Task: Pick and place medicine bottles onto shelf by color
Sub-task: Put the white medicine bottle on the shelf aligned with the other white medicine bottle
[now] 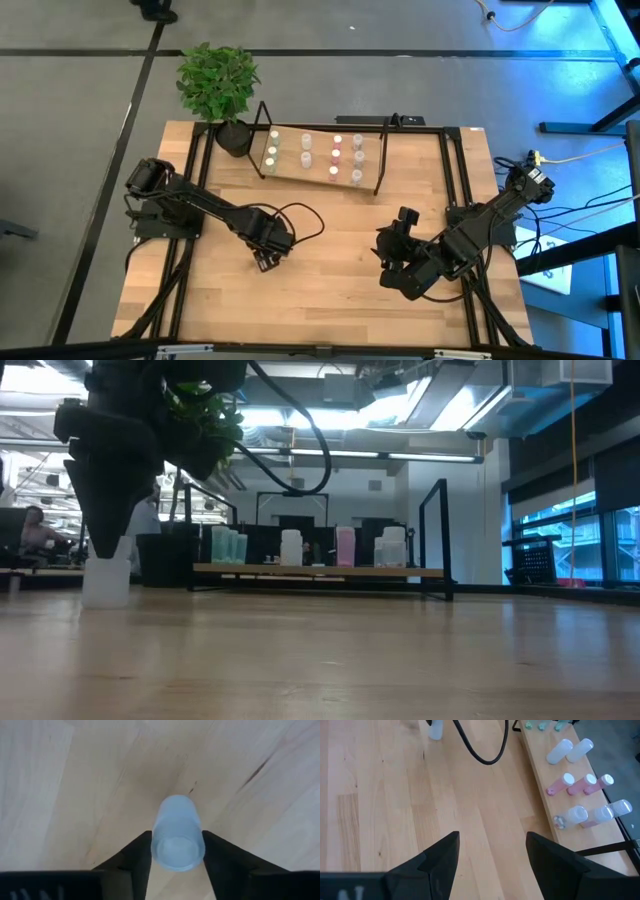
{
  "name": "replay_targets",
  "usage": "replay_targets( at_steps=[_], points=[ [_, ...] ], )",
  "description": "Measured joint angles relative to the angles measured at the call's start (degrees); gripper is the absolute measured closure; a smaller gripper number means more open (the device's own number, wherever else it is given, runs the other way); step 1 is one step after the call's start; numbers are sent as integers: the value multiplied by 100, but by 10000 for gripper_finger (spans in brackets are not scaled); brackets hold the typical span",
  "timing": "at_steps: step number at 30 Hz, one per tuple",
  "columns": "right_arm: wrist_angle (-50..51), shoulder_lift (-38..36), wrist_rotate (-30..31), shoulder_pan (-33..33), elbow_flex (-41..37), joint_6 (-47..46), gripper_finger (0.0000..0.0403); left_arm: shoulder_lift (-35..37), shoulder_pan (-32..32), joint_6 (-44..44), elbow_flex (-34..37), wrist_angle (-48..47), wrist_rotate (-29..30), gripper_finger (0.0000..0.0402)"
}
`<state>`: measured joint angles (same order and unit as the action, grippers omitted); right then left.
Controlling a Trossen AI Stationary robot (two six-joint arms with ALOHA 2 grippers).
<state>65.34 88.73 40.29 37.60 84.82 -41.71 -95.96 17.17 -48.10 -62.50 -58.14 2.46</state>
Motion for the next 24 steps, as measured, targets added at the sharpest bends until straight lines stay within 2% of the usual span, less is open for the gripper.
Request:
replay_targets(
  at_steps=[5, 12, 18, 24],
  points=[
    [0, 0, 0, 0, 0, 0, 171, 0, 0, 0, -1, 84, -1, 271],
    [0, 2, 2, 0, 0, 4, 171, -8, -8, -138, -66, 252, -25, 278],
    [0, 4, 2, 2, 0, 4, 171, -11, -173, 71, -668, 243, 152, 280],
    [-46, 4, 0, 2, 0, 2, 171, -9, -496, 872, -1438, 218, 606, 281]
  ],
)
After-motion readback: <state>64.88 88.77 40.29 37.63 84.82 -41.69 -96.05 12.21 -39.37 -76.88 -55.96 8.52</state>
